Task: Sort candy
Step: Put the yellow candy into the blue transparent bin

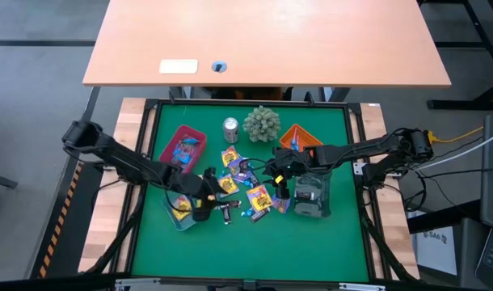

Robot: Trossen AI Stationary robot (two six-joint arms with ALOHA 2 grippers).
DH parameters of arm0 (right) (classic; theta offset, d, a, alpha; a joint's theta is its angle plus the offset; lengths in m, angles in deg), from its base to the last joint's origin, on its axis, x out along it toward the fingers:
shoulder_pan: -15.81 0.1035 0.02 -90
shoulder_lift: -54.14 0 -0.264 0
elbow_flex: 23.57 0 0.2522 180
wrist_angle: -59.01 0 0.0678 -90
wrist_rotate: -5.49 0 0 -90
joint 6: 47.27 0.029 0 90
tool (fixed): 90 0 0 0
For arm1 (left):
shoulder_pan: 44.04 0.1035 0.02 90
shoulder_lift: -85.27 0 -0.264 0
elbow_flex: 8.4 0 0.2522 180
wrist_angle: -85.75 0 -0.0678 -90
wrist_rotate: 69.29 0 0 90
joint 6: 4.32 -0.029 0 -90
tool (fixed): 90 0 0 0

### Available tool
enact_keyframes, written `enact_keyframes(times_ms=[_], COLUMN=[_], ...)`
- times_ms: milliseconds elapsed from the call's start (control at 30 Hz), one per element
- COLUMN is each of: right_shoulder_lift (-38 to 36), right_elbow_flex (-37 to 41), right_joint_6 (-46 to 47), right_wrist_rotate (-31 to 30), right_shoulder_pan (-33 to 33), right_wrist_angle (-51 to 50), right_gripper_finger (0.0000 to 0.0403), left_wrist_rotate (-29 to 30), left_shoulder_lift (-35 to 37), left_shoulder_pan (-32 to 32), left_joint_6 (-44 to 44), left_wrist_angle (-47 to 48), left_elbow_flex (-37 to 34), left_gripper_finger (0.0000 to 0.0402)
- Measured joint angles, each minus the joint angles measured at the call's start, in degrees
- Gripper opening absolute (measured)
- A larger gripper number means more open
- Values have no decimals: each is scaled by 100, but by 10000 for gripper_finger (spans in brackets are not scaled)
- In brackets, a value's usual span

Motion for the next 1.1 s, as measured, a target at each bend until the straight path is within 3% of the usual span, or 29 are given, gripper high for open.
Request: enact_keyframes(times_ms=[567,833,1100], right_shoulder_lift=[0,-1,-1], right_elbow_flex=[0,0,0], right_joint_6=[1,2,1], right_wrist_rotate=[-1,0,-1], right_shoulder_pan=[0,0,0], right_wrist_angle=[-2,-4,-4], right_gripper_finger=[149,149,149], left_wrist_rotate=[1198,1198,1220], left_shoulder_lift=[-1082,-1250,-1251], left_shoulder_pan=[7,8,10], left_joint_6=[-8,4,7], left_wrist_angle=[301,601,625], left_elbow_flex=[-2,-2,-2], left_gripper_finger=[173,172,116])
